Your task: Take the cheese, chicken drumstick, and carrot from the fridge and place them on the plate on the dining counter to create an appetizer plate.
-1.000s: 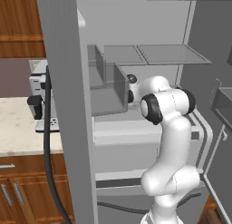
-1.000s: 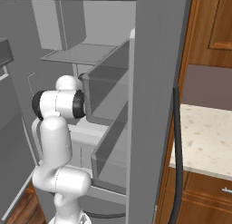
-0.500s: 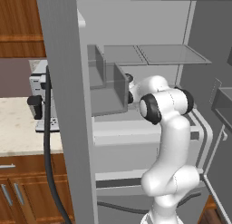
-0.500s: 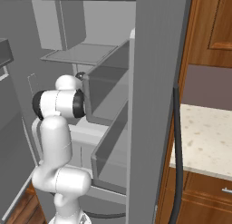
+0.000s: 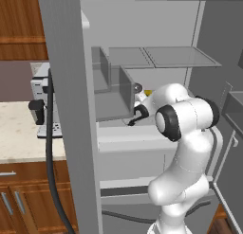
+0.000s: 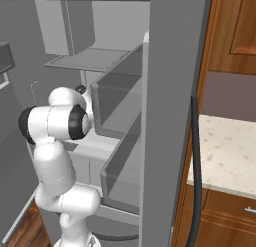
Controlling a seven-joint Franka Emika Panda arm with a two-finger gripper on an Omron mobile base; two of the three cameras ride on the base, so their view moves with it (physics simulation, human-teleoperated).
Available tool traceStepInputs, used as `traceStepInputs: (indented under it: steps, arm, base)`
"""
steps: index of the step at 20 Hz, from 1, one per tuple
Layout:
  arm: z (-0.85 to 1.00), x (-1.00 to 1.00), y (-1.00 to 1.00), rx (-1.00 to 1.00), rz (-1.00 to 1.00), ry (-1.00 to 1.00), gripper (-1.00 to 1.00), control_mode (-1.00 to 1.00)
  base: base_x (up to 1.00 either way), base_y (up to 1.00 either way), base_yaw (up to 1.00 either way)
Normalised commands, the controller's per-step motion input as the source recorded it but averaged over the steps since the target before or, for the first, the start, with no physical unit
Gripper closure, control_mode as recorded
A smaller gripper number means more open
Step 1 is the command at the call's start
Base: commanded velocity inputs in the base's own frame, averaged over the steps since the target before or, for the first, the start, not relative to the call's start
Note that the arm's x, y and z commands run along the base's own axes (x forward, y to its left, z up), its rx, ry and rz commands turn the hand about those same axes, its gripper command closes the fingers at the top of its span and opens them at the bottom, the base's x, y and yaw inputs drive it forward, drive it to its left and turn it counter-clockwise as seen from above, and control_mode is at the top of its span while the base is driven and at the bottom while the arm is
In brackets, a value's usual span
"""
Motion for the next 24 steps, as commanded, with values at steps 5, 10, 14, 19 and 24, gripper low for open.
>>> traceStepInputs:
  steps: [5, 10, 14, 19, 24]
  arm:
    - [0.04, -0.6, -0.09, 0.0, -0.02, -0.01, 1.0, 1.0]
    - [0.0, 0.0, 0.0, 0.0, 0.0, 0.0, 1.0, 1.0]
    - [0.0, 0.0, 0.0, 0.0, 0.0, 0.0, 1.0, 1.0]
    - [0.0, 0.0, 0.0, 0.0, 0.0, 0.0, 1.0, 1.0]
    - [0.0, 0.0, 0.0, 0.0, 0.0, 0.0, 1.0, 1.0]
  base:
    - [-0.4, -0.05, -0.01]
    - [-1.0, -0.15, -0.01]
    - [-1.0, -0.11, 0.0]
    - [-1.0, -0.14, 0.0]
    - [-1.0, -0.22, -0.03]
